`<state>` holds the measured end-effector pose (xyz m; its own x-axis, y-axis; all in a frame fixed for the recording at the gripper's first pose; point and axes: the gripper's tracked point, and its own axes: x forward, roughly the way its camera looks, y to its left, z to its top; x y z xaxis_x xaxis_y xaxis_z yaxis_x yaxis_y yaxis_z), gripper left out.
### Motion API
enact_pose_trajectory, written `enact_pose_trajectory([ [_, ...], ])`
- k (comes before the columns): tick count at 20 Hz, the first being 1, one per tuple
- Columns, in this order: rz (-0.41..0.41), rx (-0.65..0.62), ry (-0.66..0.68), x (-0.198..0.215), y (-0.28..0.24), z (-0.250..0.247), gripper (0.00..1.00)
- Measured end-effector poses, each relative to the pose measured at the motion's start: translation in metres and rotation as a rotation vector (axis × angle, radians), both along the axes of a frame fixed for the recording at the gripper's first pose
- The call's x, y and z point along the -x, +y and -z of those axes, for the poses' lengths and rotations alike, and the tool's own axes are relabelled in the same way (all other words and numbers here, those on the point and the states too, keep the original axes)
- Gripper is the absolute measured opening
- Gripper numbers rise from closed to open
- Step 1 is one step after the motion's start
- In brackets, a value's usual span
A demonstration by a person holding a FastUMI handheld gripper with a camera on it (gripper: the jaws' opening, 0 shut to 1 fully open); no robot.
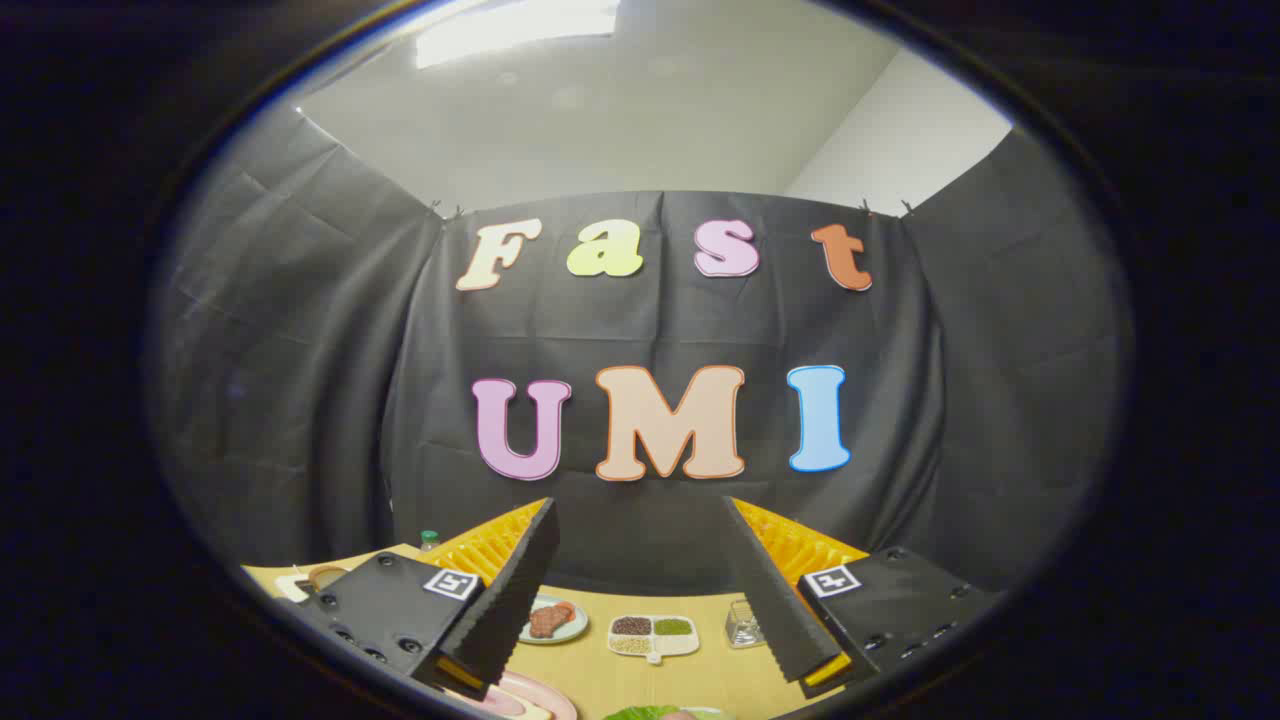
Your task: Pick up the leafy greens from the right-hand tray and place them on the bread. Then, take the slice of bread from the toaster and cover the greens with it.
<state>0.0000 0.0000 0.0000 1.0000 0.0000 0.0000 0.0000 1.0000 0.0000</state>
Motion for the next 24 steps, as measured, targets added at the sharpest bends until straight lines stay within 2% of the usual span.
enact_pose_trajectory([
  [16, -0.011, 0.009, -0.014, -0.002, -0.014, -0.002, 1.00],
  [19, -0.056, 0.036, 0.043, -0.002, -0.015, 0.015, 1.00],
  [24, -0.203, 0.111, 0.176, 0.004, -0.004, 0.057, 1.00],
])
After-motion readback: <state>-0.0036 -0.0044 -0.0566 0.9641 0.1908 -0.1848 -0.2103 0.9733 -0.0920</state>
